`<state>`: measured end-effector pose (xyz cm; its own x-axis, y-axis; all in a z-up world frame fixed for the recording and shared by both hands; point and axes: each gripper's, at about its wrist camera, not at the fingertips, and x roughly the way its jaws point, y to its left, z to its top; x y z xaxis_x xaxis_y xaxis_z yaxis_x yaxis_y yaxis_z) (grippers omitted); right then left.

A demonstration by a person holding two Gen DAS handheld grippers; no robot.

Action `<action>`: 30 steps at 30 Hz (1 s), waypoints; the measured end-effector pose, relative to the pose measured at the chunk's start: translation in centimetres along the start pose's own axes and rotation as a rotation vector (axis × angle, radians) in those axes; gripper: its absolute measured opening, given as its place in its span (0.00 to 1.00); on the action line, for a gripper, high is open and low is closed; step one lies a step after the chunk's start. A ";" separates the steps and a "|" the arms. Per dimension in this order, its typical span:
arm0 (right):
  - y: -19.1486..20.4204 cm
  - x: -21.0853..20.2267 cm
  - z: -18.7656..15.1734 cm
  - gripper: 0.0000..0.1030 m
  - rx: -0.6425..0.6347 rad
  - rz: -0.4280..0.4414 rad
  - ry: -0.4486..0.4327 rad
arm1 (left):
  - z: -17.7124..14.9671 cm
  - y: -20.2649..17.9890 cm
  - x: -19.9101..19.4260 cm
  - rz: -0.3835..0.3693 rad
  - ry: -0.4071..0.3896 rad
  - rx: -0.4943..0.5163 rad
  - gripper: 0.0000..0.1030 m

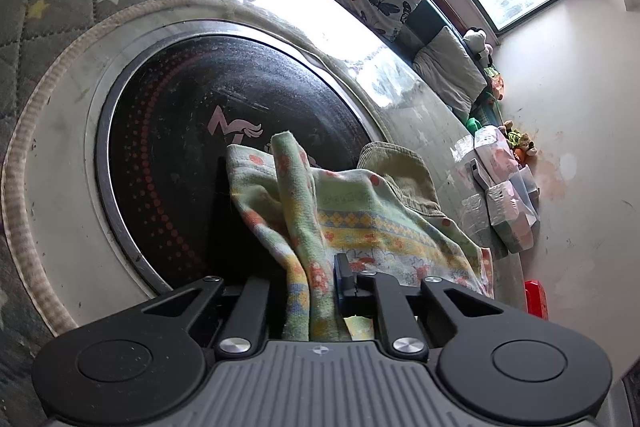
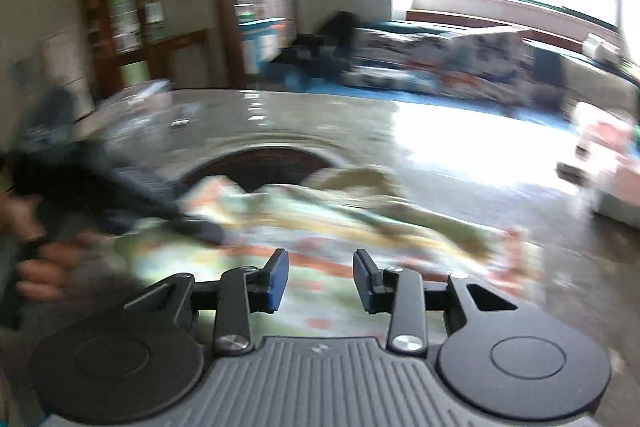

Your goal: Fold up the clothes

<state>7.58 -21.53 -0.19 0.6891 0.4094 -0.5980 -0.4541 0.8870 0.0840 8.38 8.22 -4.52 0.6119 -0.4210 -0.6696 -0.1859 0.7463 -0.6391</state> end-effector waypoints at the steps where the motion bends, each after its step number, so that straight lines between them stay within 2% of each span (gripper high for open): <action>1: -1.2 0.0 -0.3 0.39 0.025 -0.035 0.000 | 0.0 0.0 0.0 0.000 0.000 0.000 0.14; 6: -5.8 0.6 -0.8 0.48 0.118 -0.171 0.005 | 0.0 0.0 0.0 0.002 0.002 0.000 0.14; 10: -8.6 1.5 -1.2 0.49 0.187 -0.232 -0.001 | 0.0 -0.1 0.0 0.008 0.003 0.004 0.14; 17: -10.6 2.7 -2.2 0.48 0.276 -0.188 0.026 | 0.0 -0.2 0.0 0.012 0.008 0.023 0.14; 18: -10.5 2.8 -2.2 0.44 0.275 -0.180 0.024 | 0.0 -0.2 0.0 0.012 0.008 0.025 0.14; 19: -10.4 2.9 -2.1 0.36 0.276 -0.172 0.021 | 0.0 -0.3 0.0 0.011 0.007 0.028 0.14; 21: -10.3 3.1 -2.2 0.29 0.272 -0.164 0.023 | 0.0 -0.3 0.0 0.014 0.007 0.030 0.14; 25: -9.8 2.6 -1.9 0.09 0.272 -0.147 0.012 | -0.1 -1.0 0.0 0.043 0.005 0.062 0.16; 30: -9.4 0.9 -1.5 0.05 0.274 -0.145 -0.028 | -0.4 -2.2 0.1 0.088 -0.010 0.142 0.16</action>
<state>11.58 -29.81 -2.68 0.7528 0.2765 -0.5974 -0.1831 0.9596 0.2135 8.59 6.35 -3.34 0.6058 -0.3459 -0.7164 -0.1289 0.8460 -0.5174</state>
